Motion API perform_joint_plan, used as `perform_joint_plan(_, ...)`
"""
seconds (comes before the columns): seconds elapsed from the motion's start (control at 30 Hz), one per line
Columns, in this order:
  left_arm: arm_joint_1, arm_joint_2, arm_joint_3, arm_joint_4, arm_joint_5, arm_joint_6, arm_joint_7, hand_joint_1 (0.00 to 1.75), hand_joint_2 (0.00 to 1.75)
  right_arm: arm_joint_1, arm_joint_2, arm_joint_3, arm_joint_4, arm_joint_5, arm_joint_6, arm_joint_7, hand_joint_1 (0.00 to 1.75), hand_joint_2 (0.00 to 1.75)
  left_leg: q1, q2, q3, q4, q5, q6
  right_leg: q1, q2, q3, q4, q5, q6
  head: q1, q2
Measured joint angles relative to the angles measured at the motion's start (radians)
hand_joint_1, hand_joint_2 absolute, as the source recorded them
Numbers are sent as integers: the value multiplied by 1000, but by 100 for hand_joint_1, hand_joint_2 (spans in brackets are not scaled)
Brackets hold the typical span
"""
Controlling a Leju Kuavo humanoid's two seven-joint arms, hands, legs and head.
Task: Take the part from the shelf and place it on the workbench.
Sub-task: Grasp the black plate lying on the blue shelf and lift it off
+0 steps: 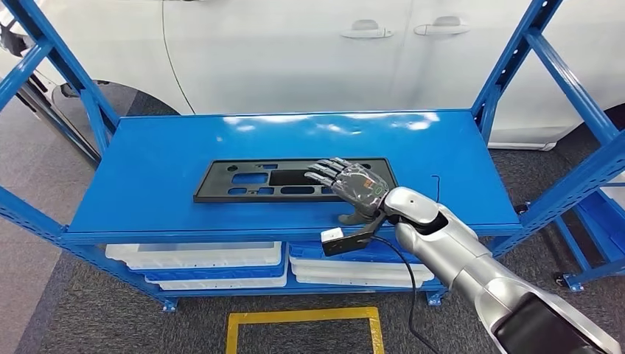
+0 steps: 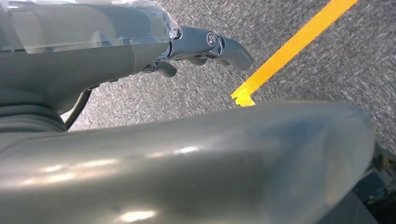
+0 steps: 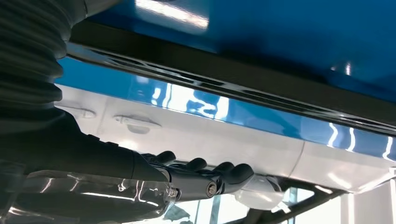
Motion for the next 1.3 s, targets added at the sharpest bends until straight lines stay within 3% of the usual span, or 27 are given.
perform_joint_plan(0.07,-1,0,-2,0,-1,-1,0,0,0,-15,19,8,22,11,0,12,0,175,3,1,-35,80,-48,-10,-3,0,3,-4,2,-12,0,0)
perform_joint_plan(0.13,-2,0,-5,0,-4,-2,0,0,0,-30,41,17,51,16,0,22,0,175,4,1,-101,217,-108,-17,0,0,3,-4,1,-18,0,0)
perform_joint_plan(0.17,-1,0,-7,0,-6,-3,0,0,0,-35,51,21,66,16,0,25,0,175,5,1,-127,267,-121,-18,1,0,4,-4,0,-19,0,0)
perform_joint_plan(0.2,-1,0,-9,0,-6,-3,0,0,0,-40,60,24,79,17,0,28,0,175,5,1,-136,280,-113,-17,2,0,5,-3,0,-19,0,0)
perform_joint_plan(0.23,-1,0,-11,0,-7,-3,0,0,0,-45,68,27,90,18,0,30,0,175,5,1,-126,252,-87,-15,3,0,6,-3,-1,-19,0,0)
perform_joint_plan(0.33,-2,0,-16,0,-9,-4,0,0,0,-68,90,34,116,26,0,40,0,175,2,1,-33,51,8,-1,7,2,10,-1,-5,-13,0,0)
perform_joint_plan(0.4,-4,0,-22,0,-11,-5,1,0,0,-84,108,41,143,38,1,53,0,175,-3,1,-6,-8,20,8,9,3,8,-1,-5,-4,0,0)
perform_joint_plan(0.5,-7,-1,-27,0,-15,-8,2,0,0,-97,131,51,180,50,1,70,0,175,0,1,-2,-18,26,22,10,3,6,2,-10,12,0,0)
perform_joint_plan(0.53,-8,-2,-28,0,-16,-10,2,0,0,-103,138,53,194,53,0,77,9,175,3,1,-1,-23,29,28,10,3,-4,25,-26,16,0,0)
perform_joint_plan(0.63,-13,-5,-33,0,-17,-14,4,0,0,-114,157,58,247,59,-2,95,138,175,4,3,0,-27,32,37,8,2,-89,206,-114,24,0,0)
perform_joint_plan(0.67,-13,-6,-34,0,-17,-15,4,0,0,-114,163,61,265,61,-1,100,172,175,4,2,0,-27,32,37,7,2,-117,263,-132,25,0,0)
perform_joint_plan(0.7,-13,-6,-35,0,-17,-16,5,0,0,-114,169,63,281,63,0,104,174,175,4,1,0,-26,31,37,5,2,-131,288,-131,26,0,0)
perform_joint_plan(0.73,-13,-6,-36,0,-17,-16,5,0,0,-117,174,66,295,64,0,107,175,175,4,1,0,-25,31,36,4,2,-124,271,-111,26,0,0)
perform_joint_plan(0.83,-15,-8,-41,0,-17,-16,3,0,0,-133,189,68,328,64,1,111,175,175,2,-1,-1,-15,24,27,4,0,-34,73,-17,19,0,0)
perform_joint_plan(0.9,-18,-8,-43,0,-16,-16,0,0,0,-141,199,68,343,64,1,108,175,175,-1,0,-5,-10,20,18,8,0,-5,8,0,12,0,0)
perform_joint_plan(1.03,-21,-8,-44,0,-13,-16,-6,0,0,-152,213,68,361,64,0,103,175,175,1,0,-13,12,1,-3,6,0,0,-2,3,-11,0,0)
perform_joint_plan(1.07,-21,-8,-44,0,-12,-15,-7,0,0,-157,217,68,362,64,0,103,175,175,3,1,-29,50,-23,-9,4,-1,2,-5,4,-16,0,0)
perform_joint_plan(1.13,-22,-8,-44,0,-12,-15,-8,0,0,-163,224,68,366,64,0,104,175,175,5,1,-86,175,-85,-18,4,-1,4,-6,3,-22,0,0)
perform_joint_plan(1.2,-21,-8,-44,0,-11,-15,-7,0,0,-163,228,68,369,67,2,105,175,175,7,1,-132,270,-111,-22,5,-1,5,-6,2,-23,0,0)
perform_joint_plan(1.23,-21,-8,-44,0,-10,-15,-7,0,0,-162,230,68,371,69,4,105,175,175,7,1,-131,266,-97,-22,5,0,5,-5,2,-23,0,0)
perform_joint_plan(1.3,-22,-8,-44,0,-10,-14,-7,0,0,-162,233,69,374,73,8,104,175,175,7,2,-77,149,-27,-16,5,1,8,-4,0,-20,0,0)
